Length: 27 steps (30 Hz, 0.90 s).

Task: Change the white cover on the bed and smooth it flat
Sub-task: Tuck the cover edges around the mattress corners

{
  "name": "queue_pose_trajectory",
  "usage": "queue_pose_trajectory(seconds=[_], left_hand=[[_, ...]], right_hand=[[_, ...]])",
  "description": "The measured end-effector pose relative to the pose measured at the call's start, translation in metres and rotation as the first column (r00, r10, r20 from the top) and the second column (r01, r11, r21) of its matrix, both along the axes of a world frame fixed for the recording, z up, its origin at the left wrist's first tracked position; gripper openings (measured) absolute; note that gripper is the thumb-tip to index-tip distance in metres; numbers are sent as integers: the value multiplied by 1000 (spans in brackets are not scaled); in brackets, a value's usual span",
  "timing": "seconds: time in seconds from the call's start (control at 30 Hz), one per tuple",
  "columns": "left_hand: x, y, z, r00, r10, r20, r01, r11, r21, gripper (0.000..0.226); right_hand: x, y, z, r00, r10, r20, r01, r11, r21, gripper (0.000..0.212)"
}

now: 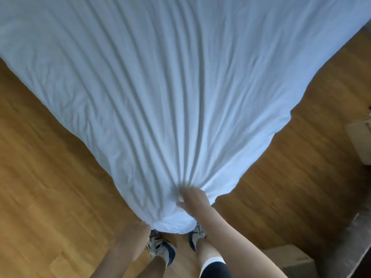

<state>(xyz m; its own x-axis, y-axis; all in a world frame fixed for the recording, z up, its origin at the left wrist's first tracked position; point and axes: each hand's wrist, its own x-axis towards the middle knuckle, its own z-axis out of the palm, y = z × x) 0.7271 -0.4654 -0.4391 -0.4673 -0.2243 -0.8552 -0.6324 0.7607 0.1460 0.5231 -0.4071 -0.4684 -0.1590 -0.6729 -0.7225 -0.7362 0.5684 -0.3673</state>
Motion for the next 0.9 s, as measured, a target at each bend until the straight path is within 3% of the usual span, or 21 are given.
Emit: queue_pose_trajectory(seconds=[0.07, 0.13, 0.2, 0.27, 0.33, 0.4, 0.6, 0.73, 0.9], left_hand=[[17, 2, 14, 969, 247, 3, -247, 969, -2, 19], [30, 2, 32, 891, 455, -3, -455, 891, 12, 23], [47, 0, 53, 857, 515, 12, -515, 856, 48, 22], [70, -9, 71, 848, 529, 37, -530, 843, 94, 26], [90, -27, 89, 852, 521, 58, -523, 839, 151, 23], [112, -52, 111, 863, 504, 30, -503, 852, 145, 18], [214, -153, 170, 895, 427, -126, -428, 904, 22, 22], [293, -222, 208, 842, 501, -198, -517, 855, -34, 23], [370, -298, 222, 820, 539, -194, -557, 829, -52, 26]], right_hand=[[11, 12, 6, 984, -28, -174, -11, 975, -223, 45], [22, 34, 15, 965, 19, -260, -83, 967, -241, 68], [35, 57, 18, 975, 174, -141, -170, 985, 36, 84], [47, 60, 35, 983, 184, -6, -172, 929, 328, 81], [62, 45, 60, 998, 29, 60, -53, 889, 454, 65], [83, 17, 94, 998, -2, 56, -27, 864, 503, 51], [185, -88, 175, 986, -153, -61, 164, 930, 328, 45], [260, -179, 229, 981, -195, 25, 183, 952, 245, 40], [330, -279, 257, 989, -98, 114, 84, 988, 127, 42]])
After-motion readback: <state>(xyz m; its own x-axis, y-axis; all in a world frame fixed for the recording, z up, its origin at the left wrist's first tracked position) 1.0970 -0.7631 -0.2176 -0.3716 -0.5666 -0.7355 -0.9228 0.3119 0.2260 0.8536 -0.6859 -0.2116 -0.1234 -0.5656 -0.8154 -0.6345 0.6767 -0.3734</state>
